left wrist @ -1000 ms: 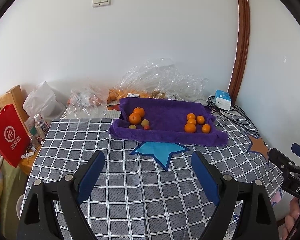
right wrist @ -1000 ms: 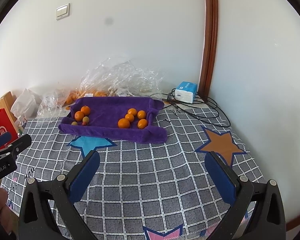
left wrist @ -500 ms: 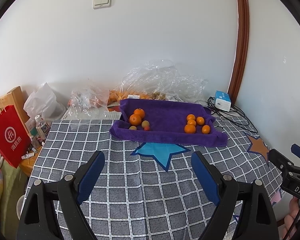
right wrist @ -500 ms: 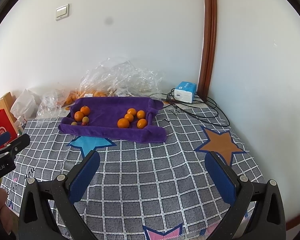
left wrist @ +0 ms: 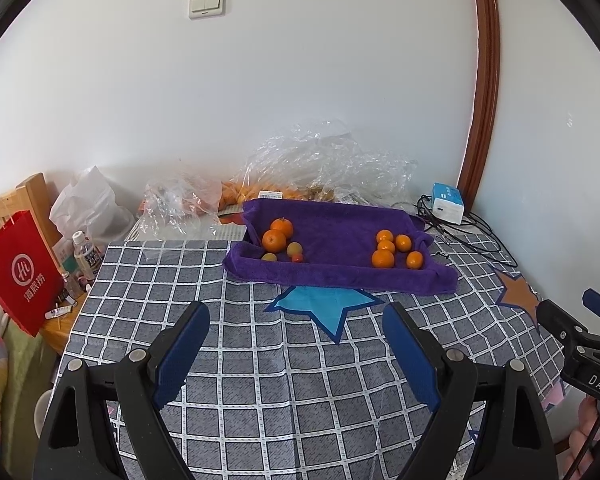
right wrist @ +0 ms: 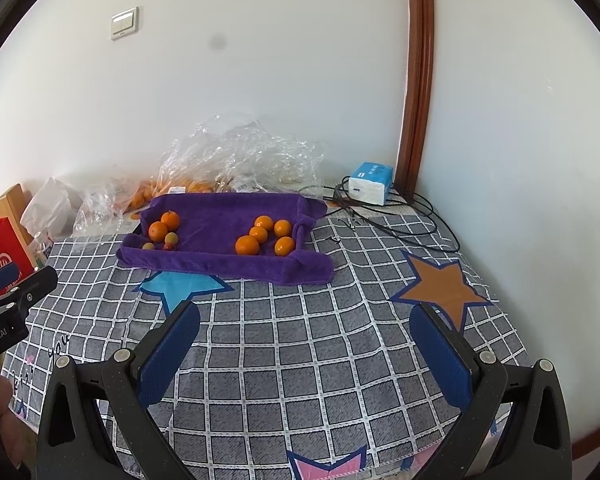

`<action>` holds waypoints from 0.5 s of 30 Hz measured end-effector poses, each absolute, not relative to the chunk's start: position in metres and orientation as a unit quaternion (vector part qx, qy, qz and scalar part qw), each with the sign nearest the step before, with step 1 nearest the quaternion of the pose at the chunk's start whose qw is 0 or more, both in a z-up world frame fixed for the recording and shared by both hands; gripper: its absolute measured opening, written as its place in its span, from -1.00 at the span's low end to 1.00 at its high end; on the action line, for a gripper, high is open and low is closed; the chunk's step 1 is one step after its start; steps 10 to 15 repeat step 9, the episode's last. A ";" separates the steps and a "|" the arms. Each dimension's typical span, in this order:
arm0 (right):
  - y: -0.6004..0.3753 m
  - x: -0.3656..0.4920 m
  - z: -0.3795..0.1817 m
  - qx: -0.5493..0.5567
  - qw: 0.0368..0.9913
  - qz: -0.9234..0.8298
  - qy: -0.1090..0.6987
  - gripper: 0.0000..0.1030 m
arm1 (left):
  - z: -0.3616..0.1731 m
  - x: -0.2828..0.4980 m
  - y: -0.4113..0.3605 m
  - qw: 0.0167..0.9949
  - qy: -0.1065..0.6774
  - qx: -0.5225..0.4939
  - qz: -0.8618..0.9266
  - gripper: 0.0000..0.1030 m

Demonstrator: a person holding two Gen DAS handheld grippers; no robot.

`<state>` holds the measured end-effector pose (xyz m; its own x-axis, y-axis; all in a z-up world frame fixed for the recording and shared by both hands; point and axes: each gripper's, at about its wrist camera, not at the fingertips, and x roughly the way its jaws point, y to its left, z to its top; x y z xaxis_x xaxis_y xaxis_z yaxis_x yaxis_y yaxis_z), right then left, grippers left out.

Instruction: Organize fruits

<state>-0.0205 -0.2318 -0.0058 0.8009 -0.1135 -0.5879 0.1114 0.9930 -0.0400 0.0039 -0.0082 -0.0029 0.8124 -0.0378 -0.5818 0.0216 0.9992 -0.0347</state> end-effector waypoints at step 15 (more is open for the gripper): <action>-0.225 -0.018 -0.008 -0.008 0.948 -0.055 0.313 1.00 | -0.005 0.006 -0.001 0.953 0.303 -0.016 -0.003 0.73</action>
